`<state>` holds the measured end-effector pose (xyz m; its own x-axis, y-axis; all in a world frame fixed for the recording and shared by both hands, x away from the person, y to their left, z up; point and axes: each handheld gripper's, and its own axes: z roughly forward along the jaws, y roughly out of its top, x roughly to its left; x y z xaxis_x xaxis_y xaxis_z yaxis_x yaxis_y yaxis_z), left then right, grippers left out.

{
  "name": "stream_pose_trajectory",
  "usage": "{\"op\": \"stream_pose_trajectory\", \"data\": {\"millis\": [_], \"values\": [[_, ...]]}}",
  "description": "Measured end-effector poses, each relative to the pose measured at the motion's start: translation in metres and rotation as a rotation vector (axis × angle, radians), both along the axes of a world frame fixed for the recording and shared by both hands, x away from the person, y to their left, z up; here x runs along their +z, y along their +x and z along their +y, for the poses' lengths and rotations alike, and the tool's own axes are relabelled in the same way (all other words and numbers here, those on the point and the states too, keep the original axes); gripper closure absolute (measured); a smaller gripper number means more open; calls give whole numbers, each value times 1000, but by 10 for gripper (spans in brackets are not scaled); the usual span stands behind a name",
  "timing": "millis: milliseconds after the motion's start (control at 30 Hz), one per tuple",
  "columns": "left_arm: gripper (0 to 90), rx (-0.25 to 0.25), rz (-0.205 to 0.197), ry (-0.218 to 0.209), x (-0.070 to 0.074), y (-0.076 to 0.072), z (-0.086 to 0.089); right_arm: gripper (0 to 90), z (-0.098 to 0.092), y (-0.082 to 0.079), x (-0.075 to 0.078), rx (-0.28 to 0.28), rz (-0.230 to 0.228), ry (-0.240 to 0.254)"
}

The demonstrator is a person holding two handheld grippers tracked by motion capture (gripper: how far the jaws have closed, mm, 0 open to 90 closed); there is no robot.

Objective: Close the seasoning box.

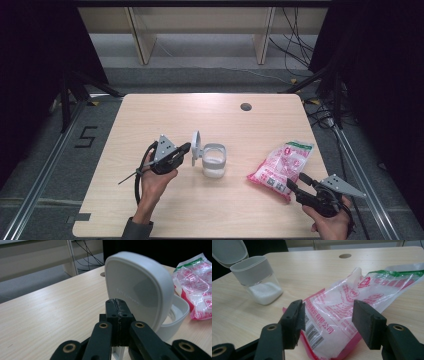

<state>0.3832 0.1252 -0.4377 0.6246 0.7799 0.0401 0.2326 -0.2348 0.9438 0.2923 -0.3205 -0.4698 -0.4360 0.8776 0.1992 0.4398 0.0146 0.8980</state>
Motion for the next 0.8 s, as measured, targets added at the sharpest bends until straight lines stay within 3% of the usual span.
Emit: {"op": "stream_pose_trajectory", "data": {"millis": [67, 100, 167, 233, 333, 400, 667, 700, 767, 800], "values": [[894, -5, -2, -4, 2, 0, -1, 427, 0, -1, 0, -2, 9, -2], [895, -9, -2, -5, 2, 0, -1, 426, 0, 0, 0, -6, -5, -23], [894, -15, -7, -9, 3, 0, -2, 423, 0, 0, 0, -3, -24, -19], [894, -20, -8, -11, 3, 0, -3, 418, 2, -2, 1, 2, 13, -4], [894, -22, -7, -11, 4, -1, -4, 403, 2, -3, 1, -3, -7, -19], [894, -24, -7, -15, 4, -1, -4, 398, 3, -4, 1, -5, 19, -27], [894, -36, -16, -27, 6, -3, -7, 382, 6, -4, -2, 2, 4, -32], [894, -36, -13, -32, 6, -4, -8, 382, 5, -5, -1, 5, 28, -44], [894, -37, -17, -11, 6, -4, -8, 382, 3, -5, 0, 4, 1, -68], [894, -37, -16, -14, 6, -4, -9, 382, 4, -6, 0, 8, 0, -46]]}}
